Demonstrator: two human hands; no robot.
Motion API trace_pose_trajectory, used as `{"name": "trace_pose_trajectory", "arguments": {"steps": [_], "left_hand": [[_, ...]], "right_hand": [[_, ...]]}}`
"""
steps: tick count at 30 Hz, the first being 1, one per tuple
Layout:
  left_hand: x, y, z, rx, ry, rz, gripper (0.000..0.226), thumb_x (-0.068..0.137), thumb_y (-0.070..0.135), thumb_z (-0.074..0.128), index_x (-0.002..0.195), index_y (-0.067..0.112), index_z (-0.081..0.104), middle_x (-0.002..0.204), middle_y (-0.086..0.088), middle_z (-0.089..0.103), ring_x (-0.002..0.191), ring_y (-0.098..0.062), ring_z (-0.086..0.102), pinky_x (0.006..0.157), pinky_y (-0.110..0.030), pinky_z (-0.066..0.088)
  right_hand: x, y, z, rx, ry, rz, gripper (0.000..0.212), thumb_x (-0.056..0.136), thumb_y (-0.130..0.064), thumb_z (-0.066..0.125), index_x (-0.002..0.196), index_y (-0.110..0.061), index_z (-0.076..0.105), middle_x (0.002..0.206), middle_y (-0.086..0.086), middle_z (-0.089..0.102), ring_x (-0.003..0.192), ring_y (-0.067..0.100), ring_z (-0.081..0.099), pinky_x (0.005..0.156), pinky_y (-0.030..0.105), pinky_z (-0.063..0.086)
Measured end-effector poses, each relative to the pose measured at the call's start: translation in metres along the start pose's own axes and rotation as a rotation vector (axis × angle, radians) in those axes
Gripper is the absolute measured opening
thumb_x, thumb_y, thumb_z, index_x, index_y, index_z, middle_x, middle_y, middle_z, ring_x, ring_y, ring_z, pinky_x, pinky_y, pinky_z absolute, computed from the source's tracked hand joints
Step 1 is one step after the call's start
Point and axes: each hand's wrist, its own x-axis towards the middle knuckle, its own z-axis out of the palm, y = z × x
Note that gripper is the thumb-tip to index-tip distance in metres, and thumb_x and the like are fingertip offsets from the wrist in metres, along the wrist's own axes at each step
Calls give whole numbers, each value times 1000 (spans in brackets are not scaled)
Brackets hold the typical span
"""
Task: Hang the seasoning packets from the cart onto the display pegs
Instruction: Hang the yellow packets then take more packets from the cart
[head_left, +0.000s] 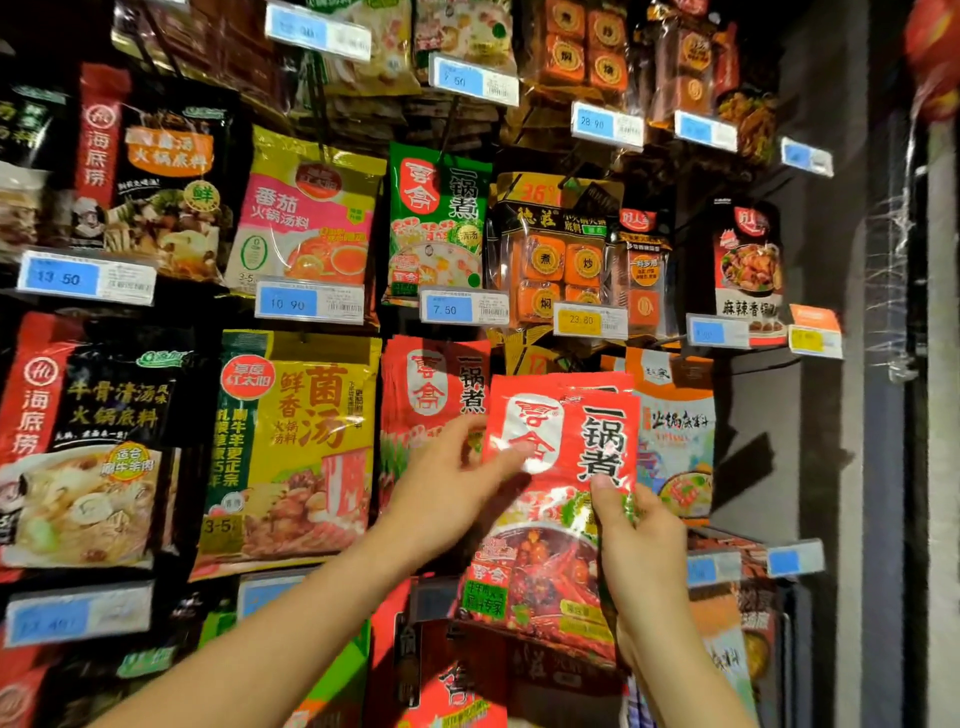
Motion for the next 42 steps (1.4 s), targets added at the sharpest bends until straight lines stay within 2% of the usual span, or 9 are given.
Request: {"name": "trace_pose_trajectory", "arguments": {"steps": [3,9,14,20,22,26,28,32,42], "left_hand": [[-2,-15,8,-32,21,-34,74,65,50,90,125,39,48,109,18,74,98,-1,71,92,-37,55],[5,-21,-6,-217,18,-108,37,86,9,80,106,17,50,93,11,73,89,-4,71,79,-17,51],[9,-27,-17,-87,29,-82,26,97,7,66,91,16,42,62,15,29,51,-1,31,54,-17,29],[24,-34,-38,-136,200,-26,44,100,-4,53,121,33,45,103,-2,65,84,-5,69,73,-23,56],[32,-28,-50,-151,181,11,64,100,-11,49,143,34,36,120,6,62,92,8,67,78,-20,58],[52,-16,-59,-50,164,41,61,94,-8,40,137,34,54,140,2,55,120,10,55,101,-12,45],[59,-14,-58,8,191,36,61,90,2,37,138,34,56,141,-1,52,131,-5,51,116,-24,33],[70,-9,-59,109,283,-7,56,100,-1,38,149,23,50,134,-5,46,117,-5,45,108,-19,28],[77,-16,-58,338,317,22,49,104,20,49,152,17,47,136,-13,53,131,-29,50,113,-41,39]], "right_hand": [[-2,-2,10,-29,-18,-12,22,96,-38,69,107,-19,71,91,-3,79,85,15,74,81,46,62],[6,-2,16,34,-73,71,31,105,-43,50,97,-21,69,89,-6,74,88,12,70,84,37,55],[14,9,11,24,-64,91,40,104,-40,56,133,-13,62,127,4,71,118,24,66,104,50,51],[26,21,-1,-29,66,67,47,104,-42,56,143,-14,56,137,10,65,125,33,61,109,59,47],[31,22,-7,0,88,87,49,104,-40,56,145,-13,53,138,11,63,125,35,61,109,60,46],[34,11,-14,-31,99,118,35,107,-24,53,135,-3,58,118,13,70,107,34,66,94,48,54],[33,6,-16,-30,61,132,23,108,-21,51,122,-7,62,100,8,71,91,29,69,75,37,54],[31,-2,-18,-20,24,103,17,109,-19,48,112,-8,61,87,6,69,78,24,67,61,31,48],[32,-1,-14,-27,17,108,21,109,-21,49,97,-15,65,86,8,75,80,28,73,70,39,57]]}}
